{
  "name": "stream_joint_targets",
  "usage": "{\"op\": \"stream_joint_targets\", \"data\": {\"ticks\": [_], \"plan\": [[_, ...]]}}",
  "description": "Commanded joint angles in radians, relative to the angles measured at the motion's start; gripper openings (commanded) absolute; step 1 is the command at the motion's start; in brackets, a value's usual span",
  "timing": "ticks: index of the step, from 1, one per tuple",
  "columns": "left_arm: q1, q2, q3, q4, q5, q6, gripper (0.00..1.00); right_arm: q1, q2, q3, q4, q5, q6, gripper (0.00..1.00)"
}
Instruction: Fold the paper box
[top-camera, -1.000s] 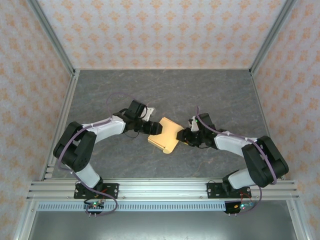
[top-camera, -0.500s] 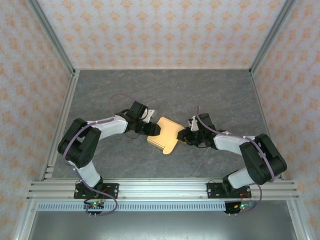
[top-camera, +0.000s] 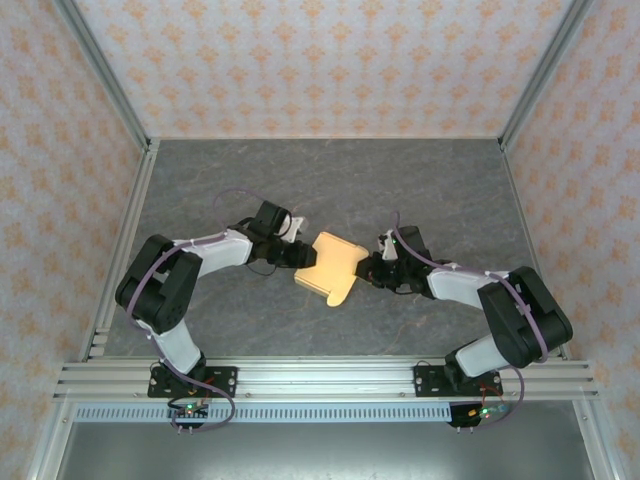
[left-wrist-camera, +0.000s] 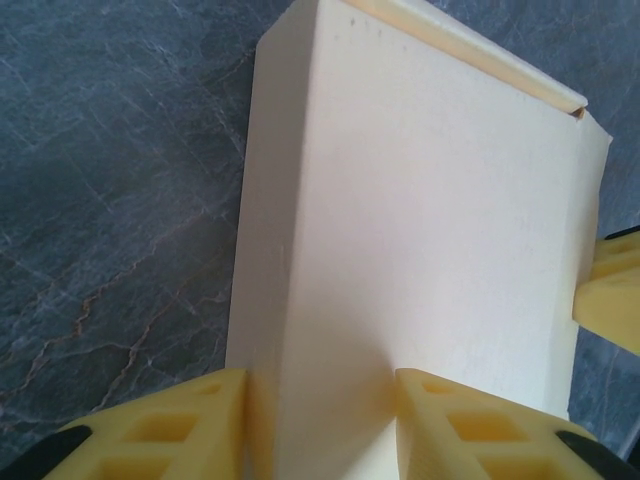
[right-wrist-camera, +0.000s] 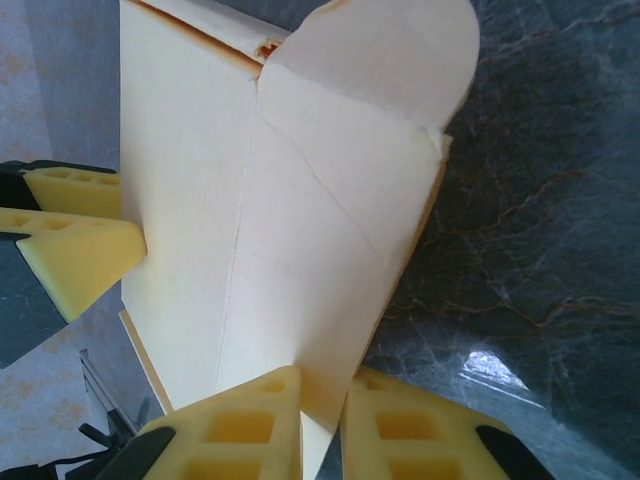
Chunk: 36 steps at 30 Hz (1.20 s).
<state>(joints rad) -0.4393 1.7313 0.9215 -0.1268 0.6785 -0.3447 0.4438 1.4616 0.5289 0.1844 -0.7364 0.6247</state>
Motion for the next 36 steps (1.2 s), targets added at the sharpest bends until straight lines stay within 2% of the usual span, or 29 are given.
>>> {"op": "stream_joint_targets", "data": {"ticks": [1,6,23,30,36], "plan": [[-0.01,0.044,-0.018,0.066,0.073,-0.058,0.38,0.004,-0.018,-0.001,0.076,0.008,0.006,0.13],[-0.011,0.066,-0.014,0.111,0.105,-0.099,0.36,0.004,-0.039,0.006,0.089,0.021,0.01,0.1],[-0.011,0.102,0.005,0.118,0.113,-0.106,0.34,0.005,-0.1,0.039,0.111,0.029,0.024,0.02],[-0.008,0.093,0.009,0.089,0.091,-0.091,0.39,0.003,-0.088,0.028,0.105,0.05,0.02,0.01],[0.002,0.075,0.011,0.062,0.08,-0.074,0.49,0.004,-0.081,0.022,0.092,0.057,0.013,0.0]]}}
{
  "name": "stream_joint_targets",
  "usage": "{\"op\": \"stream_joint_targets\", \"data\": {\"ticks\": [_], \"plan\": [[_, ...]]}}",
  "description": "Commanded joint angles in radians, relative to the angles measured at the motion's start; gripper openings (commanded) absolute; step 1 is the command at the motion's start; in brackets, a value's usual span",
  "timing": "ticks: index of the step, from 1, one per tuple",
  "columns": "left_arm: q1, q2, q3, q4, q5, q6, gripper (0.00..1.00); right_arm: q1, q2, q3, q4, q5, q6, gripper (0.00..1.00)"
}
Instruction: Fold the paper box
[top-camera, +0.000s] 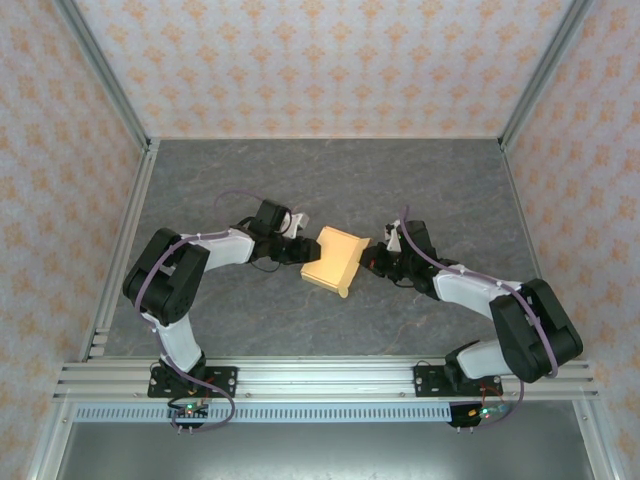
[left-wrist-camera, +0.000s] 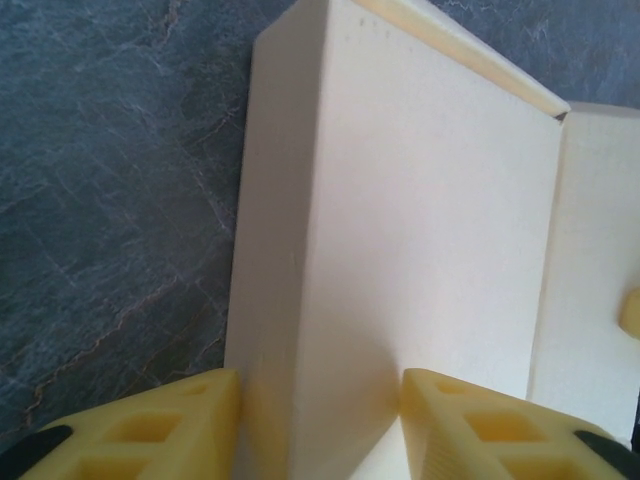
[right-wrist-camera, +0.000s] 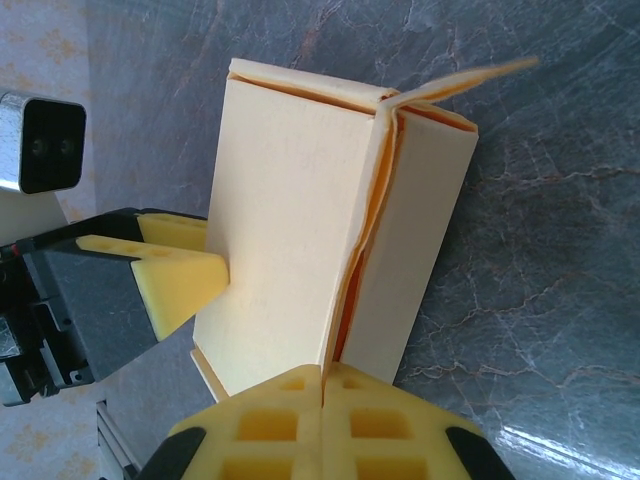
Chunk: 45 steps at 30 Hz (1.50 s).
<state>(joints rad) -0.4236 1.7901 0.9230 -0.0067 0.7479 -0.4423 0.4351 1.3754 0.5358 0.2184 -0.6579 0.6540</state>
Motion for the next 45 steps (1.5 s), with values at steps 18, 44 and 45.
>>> {"op": "stream_joint_targets", "data": {"ticks": [18,44,45], "plan": [[0.009,-0.062,-0.002,-0.146,-0.046,0.092,0.73,0.011,0.003,0.006,0.026,0.003,-0.035,0.0],[0.042,-0.006,-0.011,-0.118,0.045,0.062,0.32,0.011,-0.025,0.027,0.062,-0.015,0.019,0.0],[0.042,-0.003,-0.01,-0.12,0.05,0.062,0.31,0.011,-0.027,0.03,0.065,-0.018,0.023,0.0]]}}
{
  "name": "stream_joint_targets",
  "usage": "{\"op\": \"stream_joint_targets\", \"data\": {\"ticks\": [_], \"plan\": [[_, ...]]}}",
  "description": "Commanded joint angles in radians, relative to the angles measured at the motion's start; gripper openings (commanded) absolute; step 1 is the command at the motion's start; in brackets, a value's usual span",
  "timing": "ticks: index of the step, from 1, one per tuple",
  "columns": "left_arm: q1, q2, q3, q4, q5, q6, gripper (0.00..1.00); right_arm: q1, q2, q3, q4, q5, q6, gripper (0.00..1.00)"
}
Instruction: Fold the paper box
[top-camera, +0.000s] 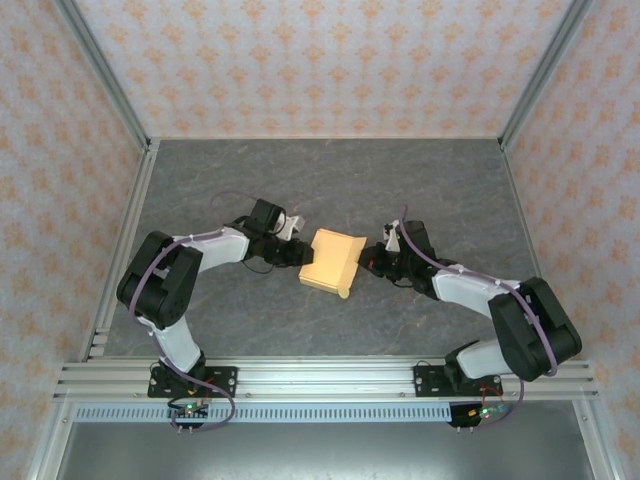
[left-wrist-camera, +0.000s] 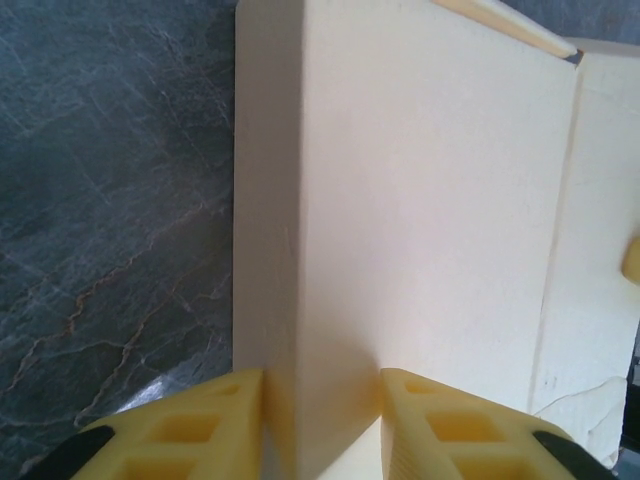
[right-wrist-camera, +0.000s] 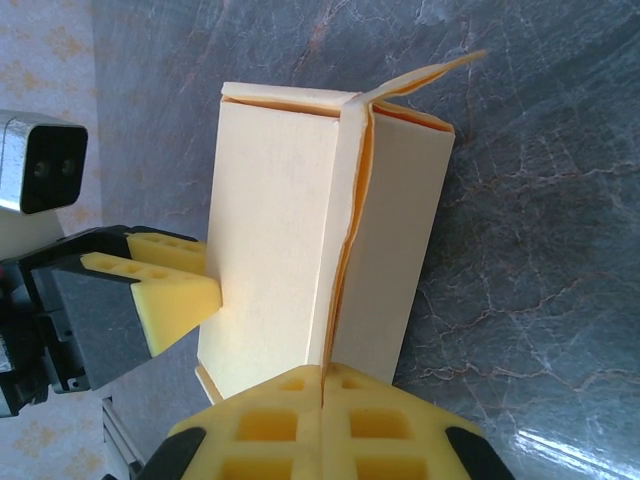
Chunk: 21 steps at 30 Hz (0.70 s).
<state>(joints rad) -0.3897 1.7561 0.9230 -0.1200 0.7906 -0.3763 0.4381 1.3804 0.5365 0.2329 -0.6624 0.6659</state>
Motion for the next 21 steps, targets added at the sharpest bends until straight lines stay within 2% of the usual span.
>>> {"op": "stream_joint_targets", "data": {"ticks": [1,17,21], "plan": [[0.008,0.036,-0.008,-0.004,0.013,-0.006,0.29,0.007,-0.03,0.032,0.054,-0.017,0.016,0.0],[0.008,0.101,0.007,0.037,0.039,-0.033,0.21,0.008,-0.017,0.093,0.01,0.005,0.031,0.0],[0.009,0.109,0.006,0.032,0.034,-0.028,0.2,0.007,-0.013,0.098,-0.049,0.037,0.014,0.04]]}}
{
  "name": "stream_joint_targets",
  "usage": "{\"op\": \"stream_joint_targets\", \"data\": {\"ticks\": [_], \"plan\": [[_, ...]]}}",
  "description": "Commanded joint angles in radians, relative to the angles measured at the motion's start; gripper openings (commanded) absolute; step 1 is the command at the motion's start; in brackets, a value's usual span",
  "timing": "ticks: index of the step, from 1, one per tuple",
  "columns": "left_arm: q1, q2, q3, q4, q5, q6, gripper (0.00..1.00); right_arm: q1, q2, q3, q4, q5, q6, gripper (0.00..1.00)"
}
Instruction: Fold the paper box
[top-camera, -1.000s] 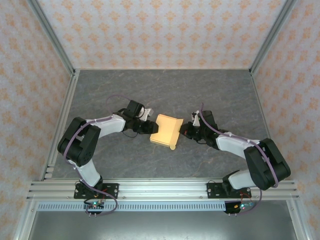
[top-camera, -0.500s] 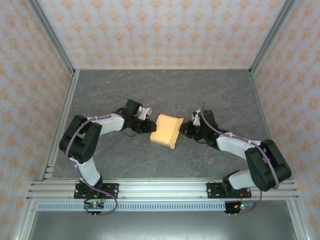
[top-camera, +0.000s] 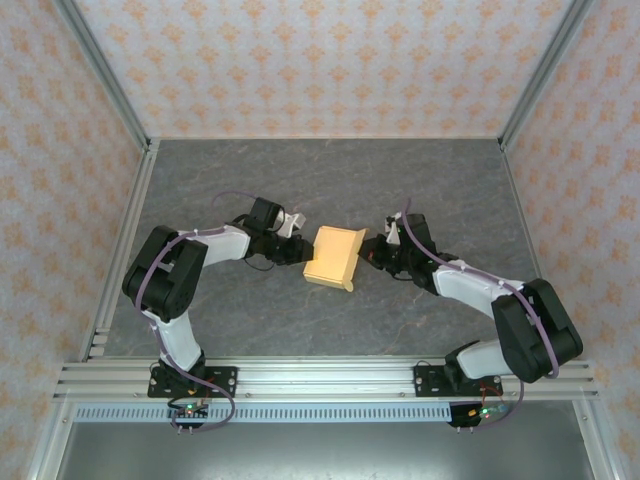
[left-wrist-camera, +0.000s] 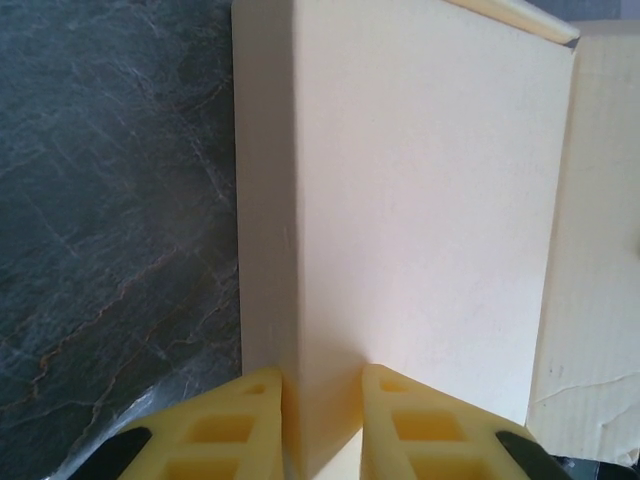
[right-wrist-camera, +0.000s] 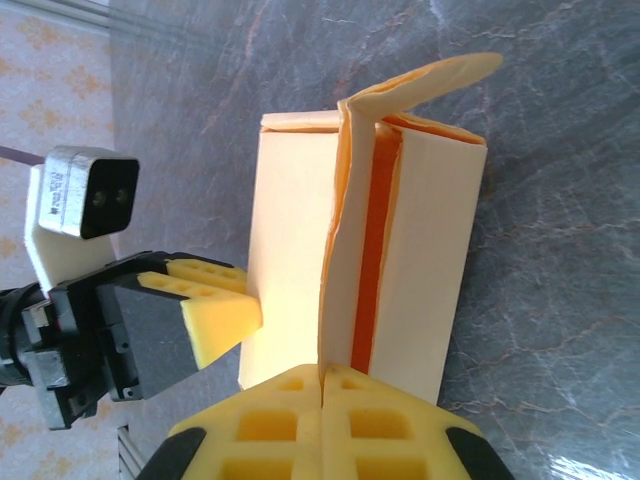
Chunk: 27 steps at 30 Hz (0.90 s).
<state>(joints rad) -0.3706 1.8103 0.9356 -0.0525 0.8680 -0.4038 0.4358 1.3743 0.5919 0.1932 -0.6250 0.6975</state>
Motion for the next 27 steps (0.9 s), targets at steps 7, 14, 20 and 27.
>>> {"op": "stream_joint_targets", "data": {"ticks": [7,14,20,27], "plan": [[-0.005,0.063,-0.009,-0.039,-0.058,0.003,0.18,0.009,-0.007,0.035,-0.049,0.023,-0.028,0.19],[0.002,0.068,-0.015,-0.04,-0.067,0.004,0.16,0.01,-0.012,0.016,-0.062,0.036,-0.034,0.37],[0.013,0.069,-0.024,-0.033,-0.073,-0.004,0.15,0.01,-0.005,0.003,-0.084,0.053,-0.042,0.54],[0.022,0.067,-0.035,-0.019,-0.073,-0.017,0.13,0.009,0.056,-0.007,-0.047,0.029,-0.03,0.59]]}}
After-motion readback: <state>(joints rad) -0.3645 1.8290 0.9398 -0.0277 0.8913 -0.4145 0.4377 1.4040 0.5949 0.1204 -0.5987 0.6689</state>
